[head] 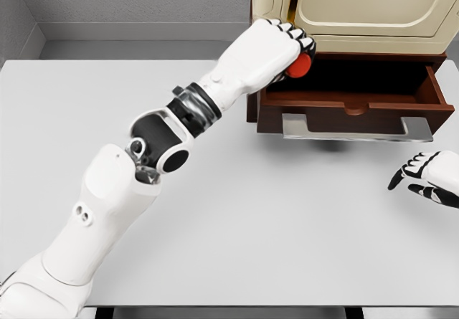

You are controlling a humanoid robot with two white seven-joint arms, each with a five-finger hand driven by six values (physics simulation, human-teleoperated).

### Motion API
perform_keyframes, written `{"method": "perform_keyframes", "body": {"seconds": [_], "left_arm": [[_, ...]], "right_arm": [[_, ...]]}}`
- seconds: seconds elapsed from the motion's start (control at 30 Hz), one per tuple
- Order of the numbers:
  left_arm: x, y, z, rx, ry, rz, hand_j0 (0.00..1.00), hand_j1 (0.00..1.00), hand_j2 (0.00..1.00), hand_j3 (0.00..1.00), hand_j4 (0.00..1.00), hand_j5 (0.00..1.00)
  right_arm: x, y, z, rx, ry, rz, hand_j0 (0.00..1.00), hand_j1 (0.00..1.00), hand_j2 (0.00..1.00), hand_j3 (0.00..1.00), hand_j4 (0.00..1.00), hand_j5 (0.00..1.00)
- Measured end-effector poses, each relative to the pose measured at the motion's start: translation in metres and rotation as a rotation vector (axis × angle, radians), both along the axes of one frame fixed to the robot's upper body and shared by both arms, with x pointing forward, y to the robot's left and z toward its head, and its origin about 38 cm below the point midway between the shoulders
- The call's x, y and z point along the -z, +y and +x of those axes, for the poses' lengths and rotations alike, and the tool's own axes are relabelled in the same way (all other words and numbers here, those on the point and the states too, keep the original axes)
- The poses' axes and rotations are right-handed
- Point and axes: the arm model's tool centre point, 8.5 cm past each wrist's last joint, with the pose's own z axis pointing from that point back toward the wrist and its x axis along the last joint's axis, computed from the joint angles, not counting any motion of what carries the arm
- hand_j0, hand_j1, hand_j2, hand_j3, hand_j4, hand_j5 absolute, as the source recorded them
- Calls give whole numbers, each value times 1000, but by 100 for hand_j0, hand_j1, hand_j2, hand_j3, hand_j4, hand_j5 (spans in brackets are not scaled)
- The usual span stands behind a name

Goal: Put the switch into the drawer with left arm, and close the drawer with right arm

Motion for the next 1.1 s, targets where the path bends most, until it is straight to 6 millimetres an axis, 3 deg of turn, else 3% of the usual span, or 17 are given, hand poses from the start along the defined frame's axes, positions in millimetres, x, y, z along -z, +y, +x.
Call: {"method": "perform_keyframes", "body": {"seconds": [0.23,0.5,0.93,0.97,1.0,1.1], "left_arm": [[-8,-17,-1,3,-46,30,34,34,34,34,34,34],[-2,-32,9,4,-25,55,34,34,34,34,34,34],[6,-39,10,-11,-41,108,36,36,36,36,36,36],[6,-39,11,-11,-44,110,39,39,39,39,39,39],[6,-39,10,-12,-46,111,50,50,50,50,50,50],[6,-39,10,-13,-48,112,56,56,56,56,56,56]], "right_arm": [[0,0,0,0,1,0,53,53,53,53,53,53],[1,0,0,1,1,1,53,53,53,53,53,53],[1,0,0,1,1,1,53,53,53,53,53,53],[1,0,0,1,1,1,53,53,53,53,53,53],[1,0,0,1,1,1,53,53,53,53,53,53],[1,0,0,1,1,1,53,53,53,53,53,53]]}}
